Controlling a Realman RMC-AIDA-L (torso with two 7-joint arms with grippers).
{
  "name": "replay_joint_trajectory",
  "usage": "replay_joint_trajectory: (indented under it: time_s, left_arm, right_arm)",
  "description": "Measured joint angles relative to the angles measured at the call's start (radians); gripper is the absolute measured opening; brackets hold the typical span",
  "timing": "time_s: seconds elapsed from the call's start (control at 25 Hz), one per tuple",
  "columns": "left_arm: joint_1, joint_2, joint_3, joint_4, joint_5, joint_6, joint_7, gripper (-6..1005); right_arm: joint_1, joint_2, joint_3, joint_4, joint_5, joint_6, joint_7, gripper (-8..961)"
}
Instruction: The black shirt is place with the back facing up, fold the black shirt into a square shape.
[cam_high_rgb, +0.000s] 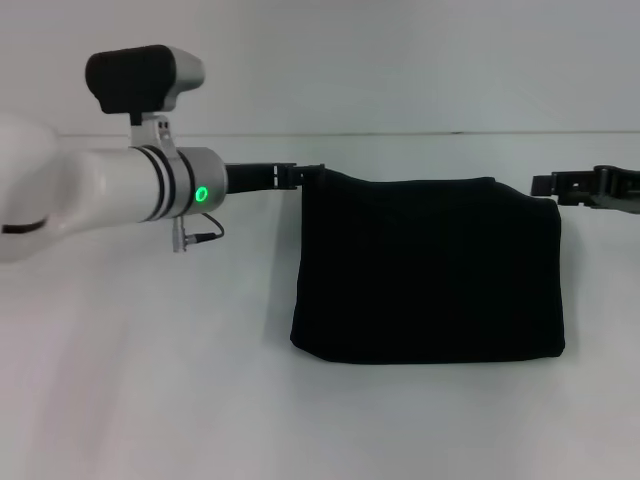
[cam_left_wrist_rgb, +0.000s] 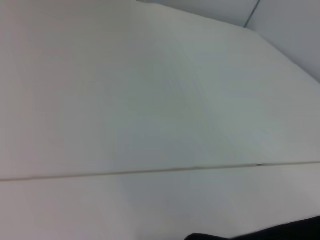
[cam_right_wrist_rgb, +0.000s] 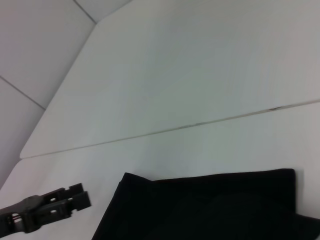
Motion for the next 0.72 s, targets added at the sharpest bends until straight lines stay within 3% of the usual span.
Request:
replay_joint_trajectory:
  time_s: [0.32, 0.72]
  left_arm:
    - [-0.008, -0.041, 0.036, -0.015, -0.004, -0.042, 0.000, 949]
    - [-0.032, -0.049, 0.033, -0.062, -0.010, -0.037, -0.007, 950]
  right_arm:
    - [0.010, 0.016, 0.001, -0.003, 0.002, 0.002, -0.029, 625]
    - [0.026, 0.016, -0.001, -0.004, 0.002, 0.016, -0.040, 625]
